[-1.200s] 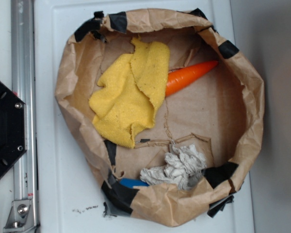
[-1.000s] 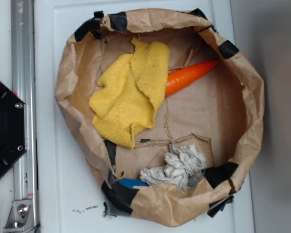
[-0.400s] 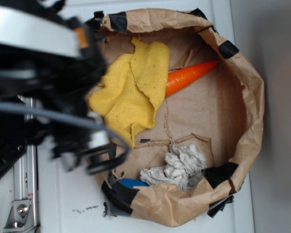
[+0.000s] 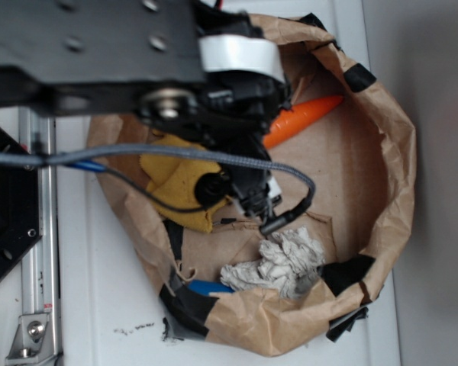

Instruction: Grab the yellow cloth.

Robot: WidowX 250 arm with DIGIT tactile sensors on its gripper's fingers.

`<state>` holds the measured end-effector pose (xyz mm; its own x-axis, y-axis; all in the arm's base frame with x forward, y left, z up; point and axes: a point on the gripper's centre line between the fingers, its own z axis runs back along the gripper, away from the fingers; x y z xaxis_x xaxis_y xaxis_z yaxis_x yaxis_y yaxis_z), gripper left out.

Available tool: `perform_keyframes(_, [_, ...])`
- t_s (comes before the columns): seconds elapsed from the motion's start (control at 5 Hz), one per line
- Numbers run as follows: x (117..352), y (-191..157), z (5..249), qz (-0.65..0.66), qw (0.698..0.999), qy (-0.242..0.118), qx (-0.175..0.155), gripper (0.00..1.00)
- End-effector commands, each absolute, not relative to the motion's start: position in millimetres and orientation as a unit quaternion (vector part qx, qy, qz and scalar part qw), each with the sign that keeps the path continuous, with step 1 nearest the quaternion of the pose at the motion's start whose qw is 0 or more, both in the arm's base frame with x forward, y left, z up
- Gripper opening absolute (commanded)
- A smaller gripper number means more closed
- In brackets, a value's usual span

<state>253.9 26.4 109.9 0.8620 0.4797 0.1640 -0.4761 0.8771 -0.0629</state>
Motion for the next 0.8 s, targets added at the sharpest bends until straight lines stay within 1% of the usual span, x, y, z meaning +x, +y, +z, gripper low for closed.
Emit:
perform_keyframes(0.0, [249,27,47,0.284,0.957,-0.052,0.016,1.00])
perform_keyframes(0.2, [266,35,25,0.273,0.961,-0.039,0.024,1.00])
perform_keyframes(0.4, [269,39,19,0.274,0.961,-0.019,0.015,1.00])
perform_keyframes(0.6, [262,42,31,0.291,0.956,-0.039,-0.001,0.00])
